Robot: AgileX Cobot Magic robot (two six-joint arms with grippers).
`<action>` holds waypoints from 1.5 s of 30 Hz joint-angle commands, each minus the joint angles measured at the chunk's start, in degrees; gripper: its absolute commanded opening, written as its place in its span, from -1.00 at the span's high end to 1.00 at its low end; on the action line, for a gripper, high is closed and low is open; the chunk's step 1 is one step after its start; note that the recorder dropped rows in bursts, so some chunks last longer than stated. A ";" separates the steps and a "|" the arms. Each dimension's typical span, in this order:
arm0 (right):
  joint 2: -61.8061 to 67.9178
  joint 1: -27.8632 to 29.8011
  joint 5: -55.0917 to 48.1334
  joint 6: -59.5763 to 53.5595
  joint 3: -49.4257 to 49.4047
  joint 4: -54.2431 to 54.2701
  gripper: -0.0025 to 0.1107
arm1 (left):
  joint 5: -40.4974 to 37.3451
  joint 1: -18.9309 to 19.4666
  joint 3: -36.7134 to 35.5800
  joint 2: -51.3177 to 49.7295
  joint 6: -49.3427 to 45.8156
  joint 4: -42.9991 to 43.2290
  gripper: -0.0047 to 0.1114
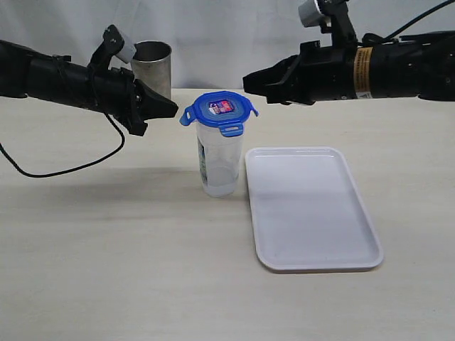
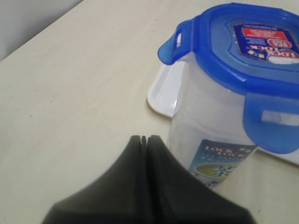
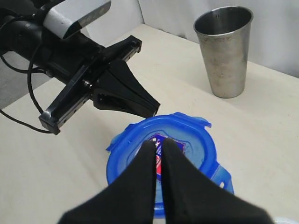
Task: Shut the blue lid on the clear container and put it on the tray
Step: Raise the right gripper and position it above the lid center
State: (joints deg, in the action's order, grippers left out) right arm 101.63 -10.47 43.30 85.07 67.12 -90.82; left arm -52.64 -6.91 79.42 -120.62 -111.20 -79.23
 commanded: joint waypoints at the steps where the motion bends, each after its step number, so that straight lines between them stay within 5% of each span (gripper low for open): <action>1: -0.34 -0.36 -1.96 2.96 0.84 -1.69 0.88 | -0.75 -0.11 0.13 0.46 0.36 0.24 0.92; 8: -0.34 -0.25 -10.50 7.31 0.84 -5.07 0.88 | -0.75 -0.11 0.13 0.46 0.47 0.22 0.92; 45: 2.62 -0.36 -6.29 9.25 1.46 -5.80 0.88 | -1.81 -0.11 0.13 0.46 0.37 -0.12 0.92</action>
State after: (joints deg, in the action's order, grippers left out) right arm 104.14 -10.78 36.53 94.12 68.16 -96.62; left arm -53.73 -6.91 79.42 -120.62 -110.98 -79.04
